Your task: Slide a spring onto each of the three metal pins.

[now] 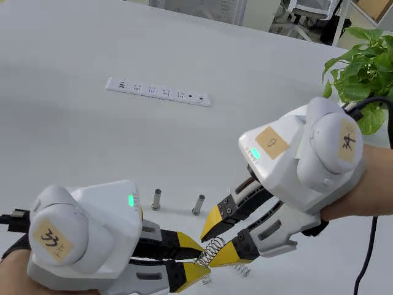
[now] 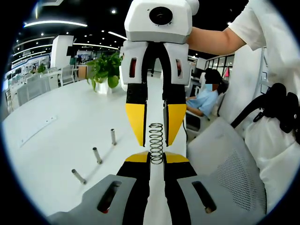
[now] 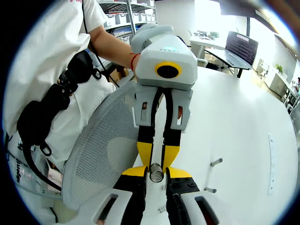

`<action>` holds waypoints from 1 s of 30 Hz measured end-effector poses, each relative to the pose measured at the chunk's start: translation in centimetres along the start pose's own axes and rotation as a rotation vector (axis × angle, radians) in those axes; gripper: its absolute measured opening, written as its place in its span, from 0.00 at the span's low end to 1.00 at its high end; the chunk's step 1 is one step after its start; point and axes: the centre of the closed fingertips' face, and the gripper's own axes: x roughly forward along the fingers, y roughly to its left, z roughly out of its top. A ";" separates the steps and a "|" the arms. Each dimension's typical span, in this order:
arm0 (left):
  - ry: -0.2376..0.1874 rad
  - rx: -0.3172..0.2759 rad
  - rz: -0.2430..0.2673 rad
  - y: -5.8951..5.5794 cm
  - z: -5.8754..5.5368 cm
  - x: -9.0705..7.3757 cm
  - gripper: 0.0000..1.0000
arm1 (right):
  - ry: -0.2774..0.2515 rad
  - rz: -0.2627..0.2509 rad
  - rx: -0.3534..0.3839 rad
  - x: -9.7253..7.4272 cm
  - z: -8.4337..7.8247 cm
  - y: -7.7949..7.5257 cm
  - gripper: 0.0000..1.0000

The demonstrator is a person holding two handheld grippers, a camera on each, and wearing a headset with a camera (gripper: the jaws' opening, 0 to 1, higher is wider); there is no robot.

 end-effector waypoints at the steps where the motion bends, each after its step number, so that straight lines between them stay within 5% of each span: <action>1: 0.000 -0.001 0.001 0.1 0.0 0.0 0.07 | 0.009 0.005 -0.006 0.0 -0.1 0.0 0.11; 30: -0.016 -0.001 -0.003 0.1 -0.4 0.0 0.07 | 0.050 0.019 -0.016 0.5 -0.5 0.1 0.07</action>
